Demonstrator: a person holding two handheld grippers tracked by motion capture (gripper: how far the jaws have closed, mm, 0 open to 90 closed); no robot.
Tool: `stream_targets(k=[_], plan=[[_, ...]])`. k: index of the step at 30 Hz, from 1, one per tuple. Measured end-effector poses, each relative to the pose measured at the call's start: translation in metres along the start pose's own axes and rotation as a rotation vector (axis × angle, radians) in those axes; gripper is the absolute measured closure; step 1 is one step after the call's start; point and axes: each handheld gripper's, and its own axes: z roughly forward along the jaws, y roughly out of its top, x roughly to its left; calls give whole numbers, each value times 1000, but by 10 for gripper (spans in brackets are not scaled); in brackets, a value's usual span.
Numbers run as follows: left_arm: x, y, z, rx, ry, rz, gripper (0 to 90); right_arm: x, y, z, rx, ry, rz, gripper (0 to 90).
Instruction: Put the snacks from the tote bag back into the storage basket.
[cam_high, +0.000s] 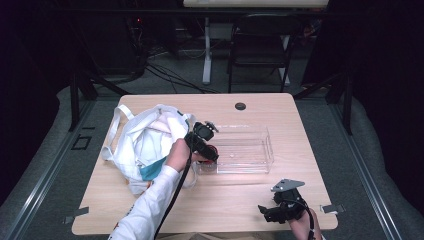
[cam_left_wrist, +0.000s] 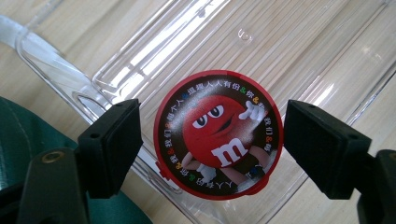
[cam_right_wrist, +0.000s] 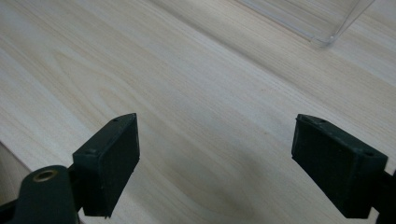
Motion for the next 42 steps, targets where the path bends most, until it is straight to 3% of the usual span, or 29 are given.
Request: stream_targets(k=[3,11,14,21,26,32,37,42], plan=[[-1,3,-6,-13,26,17,178,0,0,0,-5,-1,5,147],[-1,5,-33,-72,43,25,94,0,0,0,0,-7,2,147],[1,2,-46,-81,64,42,58,0,0,0,3,-6,1,147],[7,-15,-81,-134,112,35,3,0,0,0,-3,-8,2,147],[12,-44,-102,-169,160,23,2,0,0,0,1,-7,-1,147],[23,-97,-116,-209,222,-25,2,1,0,0,-1,-5,-1,147],[25,-146,-117,-229,236,-72,4,1,1,1,7,-7,-6,147],[17,-184,-111,-218,268,-76,6,0,1,1,4,-11,-3,147]])
